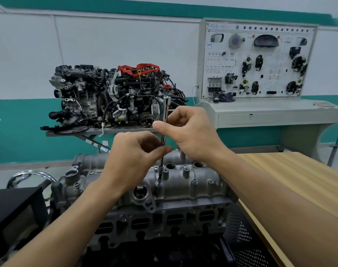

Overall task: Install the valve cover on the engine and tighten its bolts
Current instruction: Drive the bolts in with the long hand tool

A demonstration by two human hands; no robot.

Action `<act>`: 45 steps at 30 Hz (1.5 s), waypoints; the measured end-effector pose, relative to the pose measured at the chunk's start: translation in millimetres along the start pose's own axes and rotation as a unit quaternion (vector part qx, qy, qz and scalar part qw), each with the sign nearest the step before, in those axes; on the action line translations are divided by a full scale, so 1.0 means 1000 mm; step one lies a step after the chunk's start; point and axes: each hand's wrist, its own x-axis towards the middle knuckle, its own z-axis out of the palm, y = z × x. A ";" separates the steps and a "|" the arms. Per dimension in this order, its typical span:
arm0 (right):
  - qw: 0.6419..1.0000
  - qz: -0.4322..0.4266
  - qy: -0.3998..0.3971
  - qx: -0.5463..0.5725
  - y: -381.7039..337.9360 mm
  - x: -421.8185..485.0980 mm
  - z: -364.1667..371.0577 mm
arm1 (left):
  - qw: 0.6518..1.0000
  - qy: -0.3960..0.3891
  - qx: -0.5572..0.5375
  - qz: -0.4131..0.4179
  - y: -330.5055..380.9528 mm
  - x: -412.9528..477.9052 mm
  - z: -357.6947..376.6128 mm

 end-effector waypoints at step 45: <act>0.994 -0.012 -0.107 0.019 -0.012 0.004 -0.003 | 0.976 -0.166 -0.123 -0.071 0.004 0.003 -0.013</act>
